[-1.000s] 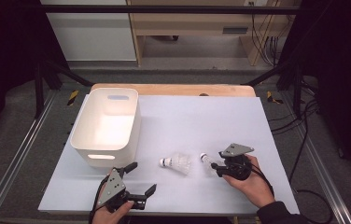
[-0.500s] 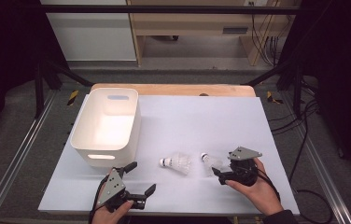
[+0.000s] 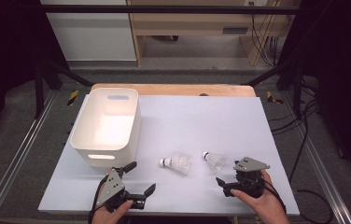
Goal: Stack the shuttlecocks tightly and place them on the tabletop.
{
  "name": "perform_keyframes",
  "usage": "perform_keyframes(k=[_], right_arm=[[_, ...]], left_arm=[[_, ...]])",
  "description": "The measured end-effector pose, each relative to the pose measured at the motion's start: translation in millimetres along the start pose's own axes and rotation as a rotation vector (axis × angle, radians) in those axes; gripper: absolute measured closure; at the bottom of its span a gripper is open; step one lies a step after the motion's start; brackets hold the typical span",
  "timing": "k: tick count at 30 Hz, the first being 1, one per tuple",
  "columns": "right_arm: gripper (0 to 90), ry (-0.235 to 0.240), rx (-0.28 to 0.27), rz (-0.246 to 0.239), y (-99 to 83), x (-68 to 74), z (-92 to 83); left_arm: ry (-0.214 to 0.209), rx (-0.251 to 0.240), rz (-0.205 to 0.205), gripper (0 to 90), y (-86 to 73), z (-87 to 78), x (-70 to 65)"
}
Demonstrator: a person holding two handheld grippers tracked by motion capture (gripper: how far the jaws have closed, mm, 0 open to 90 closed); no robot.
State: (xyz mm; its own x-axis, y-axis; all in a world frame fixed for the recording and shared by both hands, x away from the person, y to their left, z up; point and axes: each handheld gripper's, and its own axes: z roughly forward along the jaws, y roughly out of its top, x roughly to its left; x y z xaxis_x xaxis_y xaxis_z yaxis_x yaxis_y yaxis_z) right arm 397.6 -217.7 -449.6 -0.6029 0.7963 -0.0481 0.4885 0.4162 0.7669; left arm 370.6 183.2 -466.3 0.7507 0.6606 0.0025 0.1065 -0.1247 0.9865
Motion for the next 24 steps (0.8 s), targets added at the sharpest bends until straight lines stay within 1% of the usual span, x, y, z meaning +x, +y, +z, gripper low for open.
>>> perform_keyframes(k=[4, 6, 9, 11, 15, 17, 19, 21, 23, 24], right_arm=[[9.5, 0.009, 0.002, 0.01, -7.0, 5.0, -5.0], [9.9, 0.014, 0.006, 0.023, -10.1, 8.4, -6.0], [10.5, 0.015, 0.027, 0.026, -15.0, 14.9, -3.4], [12.4, 0.023, 0.029, 0.035, -16.8, 20.2, -0.3], [13.9, 0.039, 0.034, 0.033, -16.0, 26.9, 6.0], [15.1, 0.038, 0.031, 0.034, -14.5, 29.1, 9.2], [16.4, 0.041, 0.03, 0.046, -12.4, 30.9, 11.7], [19.0, 0.034, 0.021, 0.048, -10.1, 30.7, 14.2], [24.7, 0.023, 0.01, 0.06, -7.5, 30.0, 17.0], [26.0, 0.022, 0.004, 0.067, -6.4, 29.7, 18.3]], left_arm=[[-0.001, 0.003, 0.003, 2.2, 0.1, 0.1, -0.2], [-0.001, 0.004, 0.004, 2.2, 0.1, 0.2, -0.4], [-0.002, 0.005, 0.004, 2.3, -0.1, 0.5, -0.4], [-0.002, 0.005, 0.003, 2.2, -0.1, 0.5, -0.3], [-0.004, 0.003, 0.004, 2.2, -0.1, 0.4, -0.6], [-0.005, 0.003, 0.005, 2.2, -0.2, 0.5, -0.7], [-0.006, 0.004, 0.004, 2.2, -0.1, 0.4, -0.5], [-0.006, 0.003, 0.003, 2.2, -0.1, 0.3, -0.2], [-0.005, 0.003, 0.003, 2.2, 0.0, 0.2, -0.2], [-0.005, 0.003, 0.003, 2.2, 0.0, 0.2, -0.2]])
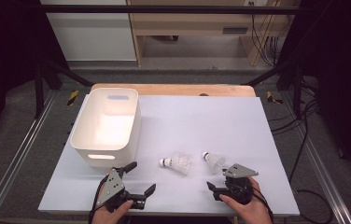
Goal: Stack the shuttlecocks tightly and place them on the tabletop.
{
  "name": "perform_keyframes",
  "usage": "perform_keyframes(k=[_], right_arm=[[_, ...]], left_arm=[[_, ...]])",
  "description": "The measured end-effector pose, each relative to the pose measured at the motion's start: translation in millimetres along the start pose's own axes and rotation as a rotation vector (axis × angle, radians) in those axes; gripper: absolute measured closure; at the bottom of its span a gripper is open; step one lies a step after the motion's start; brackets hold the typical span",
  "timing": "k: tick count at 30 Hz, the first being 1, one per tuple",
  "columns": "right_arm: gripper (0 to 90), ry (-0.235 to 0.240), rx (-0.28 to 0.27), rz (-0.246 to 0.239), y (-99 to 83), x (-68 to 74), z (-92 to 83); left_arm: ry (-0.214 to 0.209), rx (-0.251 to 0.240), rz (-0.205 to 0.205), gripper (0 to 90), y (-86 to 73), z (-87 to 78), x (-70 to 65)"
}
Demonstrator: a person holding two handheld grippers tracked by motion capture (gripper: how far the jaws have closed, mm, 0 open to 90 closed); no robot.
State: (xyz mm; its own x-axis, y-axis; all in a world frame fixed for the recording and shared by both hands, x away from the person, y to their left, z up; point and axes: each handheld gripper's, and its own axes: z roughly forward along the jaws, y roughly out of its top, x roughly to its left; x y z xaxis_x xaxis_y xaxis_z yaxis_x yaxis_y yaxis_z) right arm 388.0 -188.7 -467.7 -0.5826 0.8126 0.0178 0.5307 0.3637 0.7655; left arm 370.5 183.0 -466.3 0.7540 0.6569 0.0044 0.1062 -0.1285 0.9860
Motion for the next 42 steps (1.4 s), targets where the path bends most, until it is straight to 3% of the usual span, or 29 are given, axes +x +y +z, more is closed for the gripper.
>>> perform_keyframes(k=[8, 15, 22, 25, 29, 34, 42], right_arm=[[44.8, -0.023, -0.028, 0.052, 13.5, -7.0, 17.2], [61.7, -0.041, -0.004, 0.088, 17.3, -12.7, 34.8], [86.3, -0.038, -0.011, 0.092, 15.7, -18.1, 31.4], [89.5, -0.029, -0.015, 0.084, 14.9, -20.5, 26.8], [89.9, -0.007, -0.045, 0.037, 13.6, -23.7, 16.1], [90.0, 0.08, -0.078, -0.039, 14.4, -20.3, 5.6], [90.0, 0.188, -0.073, -0.137, 21.3, -3.2, 18.7]], left_arm=[[-0.003, -0.002, 0.003, 2.2, 0.2, 0.2, -0.8], [-0.003, -0.006, -0.002, 2.2, 0.4, -0.3, 0.3], [-0.004, -0.007, -0.001, 2.2, 0.5, -0.4, 0.5], [-0.004, -0.006, -0.001, 2.2, 0.5, -0.5, 0.3], [-0.002, -0.007, -0.002, 2.2, 0.4, -0.5, 1.0], [-0.002, -0.003, 0.0, 2.2, 0.3, 0.0, 0.3], [-0.002, -0.003, 0.001, 2.3, 0.3, -0.4, 0.8]])
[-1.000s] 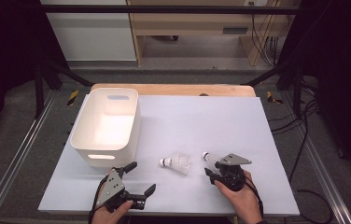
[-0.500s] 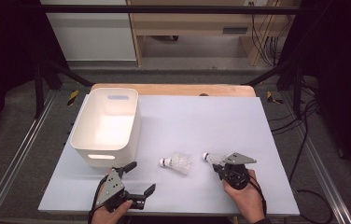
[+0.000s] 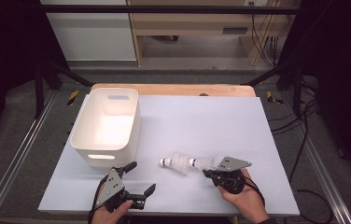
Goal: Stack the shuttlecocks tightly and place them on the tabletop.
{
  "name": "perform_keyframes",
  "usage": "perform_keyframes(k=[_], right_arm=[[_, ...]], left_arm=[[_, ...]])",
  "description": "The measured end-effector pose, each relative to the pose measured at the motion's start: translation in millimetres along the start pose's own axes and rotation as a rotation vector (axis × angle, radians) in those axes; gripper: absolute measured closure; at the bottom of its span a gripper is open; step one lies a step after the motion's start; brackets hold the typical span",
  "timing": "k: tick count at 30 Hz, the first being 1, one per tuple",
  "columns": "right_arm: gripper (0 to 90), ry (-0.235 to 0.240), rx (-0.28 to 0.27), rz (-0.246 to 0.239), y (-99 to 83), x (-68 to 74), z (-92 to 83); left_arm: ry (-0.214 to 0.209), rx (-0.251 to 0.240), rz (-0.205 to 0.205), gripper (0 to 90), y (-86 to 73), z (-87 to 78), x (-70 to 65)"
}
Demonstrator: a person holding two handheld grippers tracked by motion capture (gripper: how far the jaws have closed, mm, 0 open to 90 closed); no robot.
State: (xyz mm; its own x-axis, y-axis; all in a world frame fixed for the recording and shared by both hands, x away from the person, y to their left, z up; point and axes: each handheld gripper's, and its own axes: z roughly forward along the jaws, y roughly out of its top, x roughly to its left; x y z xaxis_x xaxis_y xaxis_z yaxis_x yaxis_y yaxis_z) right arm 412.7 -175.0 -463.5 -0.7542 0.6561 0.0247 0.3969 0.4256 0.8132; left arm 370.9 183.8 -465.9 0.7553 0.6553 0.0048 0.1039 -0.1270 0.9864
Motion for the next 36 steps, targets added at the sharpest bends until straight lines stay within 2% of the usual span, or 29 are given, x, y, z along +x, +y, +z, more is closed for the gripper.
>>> perform_keyframes(k=[4, 12, 24, 36], right_arm=[[90.0, 0.039, 0.005, -0.031, 4.8, 5.0, 13.7], [90.0, 0.069, 0.002, -0.059, 13.3, 9.2, 30.1], [90.0, 0.097, -0.003, -0.086, 18.0, 11.3, 40.9], [90.0, 0.138, 0.004, -0.118, 19.0, 15.5, 43.5]], left_arm=[[0.001, -0.002, -0.002, 2.2, 0.2, -0.4, 0.4], [0.001, -0.004, -0.004, 2.2, 0.4, -0.7, 0.9], [0.0, -0.003, -0.004, 2.2, 0.4, -0.6, 0.9], [0.001, -0.001, -0.005, 2.2, 0.3, -0.7, 1.2]])
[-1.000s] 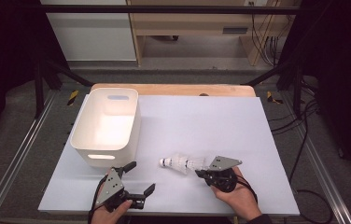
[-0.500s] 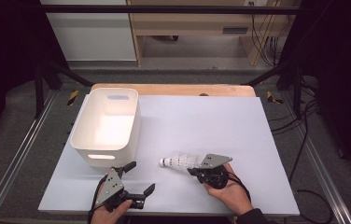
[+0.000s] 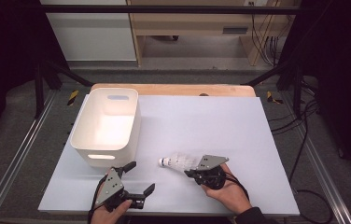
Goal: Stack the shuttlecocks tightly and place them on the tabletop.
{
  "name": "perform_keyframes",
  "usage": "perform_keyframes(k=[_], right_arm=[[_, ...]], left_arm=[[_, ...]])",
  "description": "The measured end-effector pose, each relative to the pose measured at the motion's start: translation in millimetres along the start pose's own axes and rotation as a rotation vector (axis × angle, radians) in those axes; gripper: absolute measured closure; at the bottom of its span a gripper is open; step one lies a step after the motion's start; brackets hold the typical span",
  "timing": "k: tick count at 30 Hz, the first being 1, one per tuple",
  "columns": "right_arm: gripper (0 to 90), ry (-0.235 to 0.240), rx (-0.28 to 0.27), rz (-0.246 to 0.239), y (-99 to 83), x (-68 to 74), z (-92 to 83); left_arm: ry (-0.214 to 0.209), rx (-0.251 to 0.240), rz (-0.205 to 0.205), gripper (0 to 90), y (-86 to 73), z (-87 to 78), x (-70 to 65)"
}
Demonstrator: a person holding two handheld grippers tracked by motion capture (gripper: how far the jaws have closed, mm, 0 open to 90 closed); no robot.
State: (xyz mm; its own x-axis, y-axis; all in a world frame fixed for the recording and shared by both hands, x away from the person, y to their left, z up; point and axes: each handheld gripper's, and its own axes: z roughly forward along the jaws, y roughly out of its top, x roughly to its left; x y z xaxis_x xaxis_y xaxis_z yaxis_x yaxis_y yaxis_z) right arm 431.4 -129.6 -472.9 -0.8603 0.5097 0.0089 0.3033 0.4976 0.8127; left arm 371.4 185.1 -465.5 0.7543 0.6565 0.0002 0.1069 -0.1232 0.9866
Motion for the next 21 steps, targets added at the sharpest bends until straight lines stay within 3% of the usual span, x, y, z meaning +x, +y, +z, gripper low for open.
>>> perform_keyframes(k=[5, 21], right_arm=[[90.0, 0.038, 0.0, -0.028, -0.2, 4.3, -0.1], [86.1, 0.022, 0.03, -0.03, -2.5, 9.9, 6.8]], left_arm=[[-0.001, 0.001, 0.001, 2.2, -0.1, 0.2, -0.2], [-0.004, 0.004, 0.001, 2.2, -0.1, 0.6, -0.8]])
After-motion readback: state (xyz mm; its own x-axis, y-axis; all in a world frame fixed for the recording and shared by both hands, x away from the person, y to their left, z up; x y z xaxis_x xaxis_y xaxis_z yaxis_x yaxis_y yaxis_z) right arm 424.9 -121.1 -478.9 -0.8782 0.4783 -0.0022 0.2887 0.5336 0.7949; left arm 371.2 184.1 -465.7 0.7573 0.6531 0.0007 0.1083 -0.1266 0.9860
